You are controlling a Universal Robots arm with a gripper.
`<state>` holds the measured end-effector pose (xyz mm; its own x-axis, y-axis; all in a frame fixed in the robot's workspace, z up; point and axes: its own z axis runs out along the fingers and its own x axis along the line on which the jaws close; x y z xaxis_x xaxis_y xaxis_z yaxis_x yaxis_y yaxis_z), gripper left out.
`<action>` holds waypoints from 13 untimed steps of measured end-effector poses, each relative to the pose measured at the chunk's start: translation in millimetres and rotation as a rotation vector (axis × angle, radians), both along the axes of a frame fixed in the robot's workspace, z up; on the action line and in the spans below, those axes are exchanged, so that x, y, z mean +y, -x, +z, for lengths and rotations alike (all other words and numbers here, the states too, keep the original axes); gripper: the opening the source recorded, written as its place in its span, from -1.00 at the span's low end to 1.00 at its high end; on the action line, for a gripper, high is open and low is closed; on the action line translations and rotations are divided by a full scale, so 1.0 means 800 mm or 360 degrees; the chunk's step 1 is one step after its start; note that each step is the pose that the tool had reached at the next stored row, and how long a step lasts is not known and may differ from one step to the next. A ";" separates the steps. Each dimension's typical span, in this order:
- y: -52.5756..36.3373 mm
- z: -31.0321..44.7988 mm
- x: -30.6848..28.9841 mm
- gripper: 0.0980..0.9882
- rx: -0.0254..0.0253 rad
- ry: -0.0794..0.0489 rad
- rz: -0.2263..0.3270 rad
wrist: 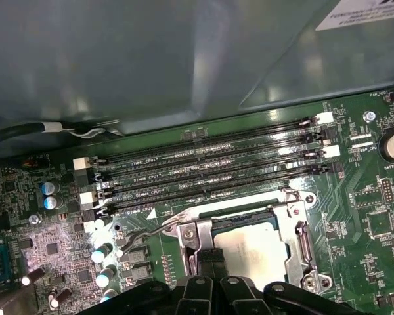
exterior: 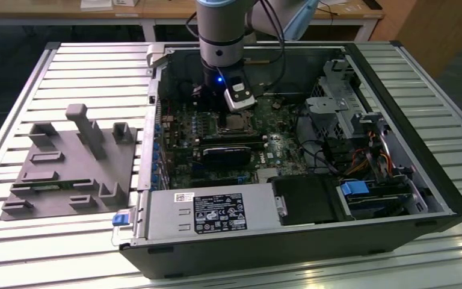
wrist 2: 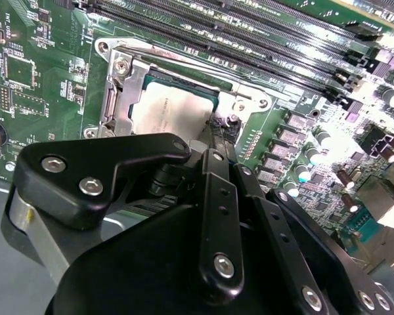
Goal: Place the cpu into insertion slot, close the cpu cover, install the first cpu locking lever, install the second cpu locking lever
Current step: 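Close the cpu cover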
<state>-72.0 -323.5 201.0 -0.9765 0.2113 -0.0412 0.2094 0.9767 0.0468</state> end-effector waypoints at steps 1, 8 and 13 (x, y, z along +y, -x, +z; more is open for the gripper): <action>0.000 0.0000 0.0000 -0.99 0.00000 0.0000 0.0000; -0.002 0.0016 0.0001 -0.99 0.00002 0.0000 0.0001; -0.001 0.0024 0.0000 -0.99 0.00000 0.0000 0.0006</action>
<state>-71.6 -323.5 203.0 -0.9774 0.2076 -0.0412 0.2056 0.9775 0.0471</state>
